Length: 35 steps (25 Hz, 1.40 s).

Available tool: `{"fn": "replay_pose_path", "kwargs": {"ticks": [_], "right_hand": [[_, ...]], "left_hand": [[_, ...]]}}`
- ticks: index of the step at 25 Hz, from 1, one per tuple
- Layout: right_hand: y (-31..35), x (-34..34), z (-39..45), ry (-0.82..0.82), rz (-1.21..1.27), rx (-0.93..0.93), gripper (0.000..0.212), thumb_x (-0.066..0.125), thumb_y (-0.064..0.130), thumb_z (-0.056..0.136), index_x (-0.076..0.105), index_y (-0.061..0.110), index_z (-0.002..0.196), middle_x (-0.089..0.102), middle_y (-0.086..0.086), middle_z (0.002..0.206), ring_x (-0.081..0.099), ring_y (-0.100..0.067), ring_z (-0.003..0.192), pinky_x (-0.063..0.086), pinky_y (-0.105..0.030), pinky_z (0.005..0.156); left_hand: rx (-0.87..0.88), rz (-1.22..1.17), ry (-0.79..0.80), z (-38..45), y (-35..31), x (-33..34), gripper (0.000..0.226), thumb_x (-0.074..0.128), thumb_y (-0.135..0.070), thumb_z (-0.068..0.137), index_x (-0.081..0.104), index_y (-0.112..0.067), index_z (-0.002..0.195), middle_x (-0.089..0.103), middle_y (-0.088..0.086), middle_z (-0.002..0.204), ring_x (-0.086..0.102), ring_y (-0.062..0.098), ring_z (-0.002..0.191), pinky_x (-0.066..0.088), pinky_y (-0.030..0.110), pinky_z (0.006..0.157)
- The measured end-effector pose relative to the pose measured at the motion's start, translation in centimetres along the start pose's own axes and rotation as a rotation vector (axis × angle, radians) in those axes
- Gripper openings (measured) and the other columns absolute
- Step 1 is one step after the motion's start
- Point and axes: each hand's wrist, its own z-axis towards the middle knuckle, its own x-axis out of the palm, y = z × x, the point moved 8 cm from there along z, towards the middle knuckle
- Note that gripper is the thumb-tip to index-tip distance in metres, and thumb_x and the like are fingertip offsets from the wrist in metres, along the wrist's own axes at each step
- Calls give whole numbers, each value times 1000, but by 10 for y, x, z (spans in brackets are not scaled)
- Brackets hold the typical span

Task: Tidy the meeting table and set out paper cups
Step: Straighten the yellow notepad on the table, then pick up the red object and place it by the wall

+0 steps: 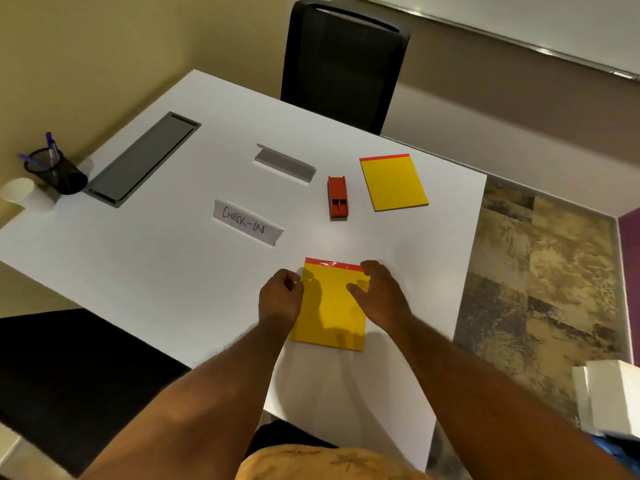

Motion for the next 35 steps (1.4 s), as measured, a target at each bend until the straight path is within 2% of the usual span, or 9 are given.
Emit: {"fn": "replay_pose_path", "kwargs": {"ticks": [4, 6, 11, 14, 16, 21, 25, 32, 35], "right_hand": [[-8, -13, 13, 28, -2, -98, 61, 72, 43, 95, 47, 23, 147, 58, -4, 144, 61, -26, 128, 54, -40, 104], [-23, -23, 16, 59, 7, -162, 65, 74, 41, 94, 44, 22, 150, 59, -6, 143, 62, -28, 126, 55, -43, 103], [-60, -65, 21, 198, -42, -357, 70, 75, 39, 94, 40, 21, 152, 59, -6, 144, 62, -26, 127, 52, -38, 102], [-75, -91, 28, 245, -80, -414, 67, 73, 37, 96, 40, 20, 152, 58, -7, 145, 61, -27, 129, 50, -35, 101], [-82, -102, 31, 271, -86, -418, 65, 71, 38, 97, 40, 20, 152, 57, -7, 147, 61, -27, 129, 49, -35, 102], [-83, -101, 9, 321, -95, -461, 63, 70, 41, 97, 42, 21, 149, 58, -6, 146, 63, -26, 127, 53, -37, 102], [-74, -101, -6, 283, -79, -467, 62, 71, 39, 97, 43, 20, 148, 59, -6, 144, 63, -26, 128, 54, -37, 102], [-52, -107, 12, 195, -26, -447, 60, 71, 40, 97, 45, 18, 146, 60, -8, 142, 63, -26, 126, 53, -36, 99], [-42, -100, 44, 209, -34, -463, 58, 72, 40, 96, 48, 20, 144, 62, -6, 140, 66, -24, 120, 50, -29, 92]], "left_hand": [[-12, -35, -129, -12, -10, 15, 6, 67, -19, 90, 68, -24, 91, 66, -10, 76, 61, 8, 73, 44, 26, 67], [-33, -55, -186, -26, -17, 35, 10, 67, -15, 89, 68, -23, 95, 66, -10, 80, 61, 9, 74, 48, 29, 71], [-104, -33, -312, -83, -46, 92, 31, 74, -10, 86, 69, -14, 116, 67, 6, 120, 62, 23, 114, 51, 39, 98], [-146, -47, -349, -106, -62, 112, 38, 77, -14, 86, 68, -14, 123, 62, 9, 128, 59, 22, 113, 48, 38, 99], [-175, -88, -373, -120, -71, 119, 37, 77, -15, 86, 68, -16, 122, 62, 7, 128, 58, 18, 109, 46, 34, 96], [-184, -161, -418, -153, -83, 121, 35, 76, -15, 88, 67, -12, 122, 64, 7, 130, 58, 23, 123, 45, 32, 97], [-174, -160, -419, -166, -82, 112, 36, 75, -16, 89, 67, -11, 124, 65, 7, 129, 58, 23, 123, 48, 39, 103], [-108, -265, -419, -146, -93, 97, 34, 75, -16, 90, 66, -11, 123, 64, 7, 128, 58, 22, 119, 49, 41, 103], [-142, -318, -437, -120, -97, 107, 32, 75, -15, 90, 67, -12, 121, 65, 5, 125, 58, 21, 116, 50, 41, 101]]}}
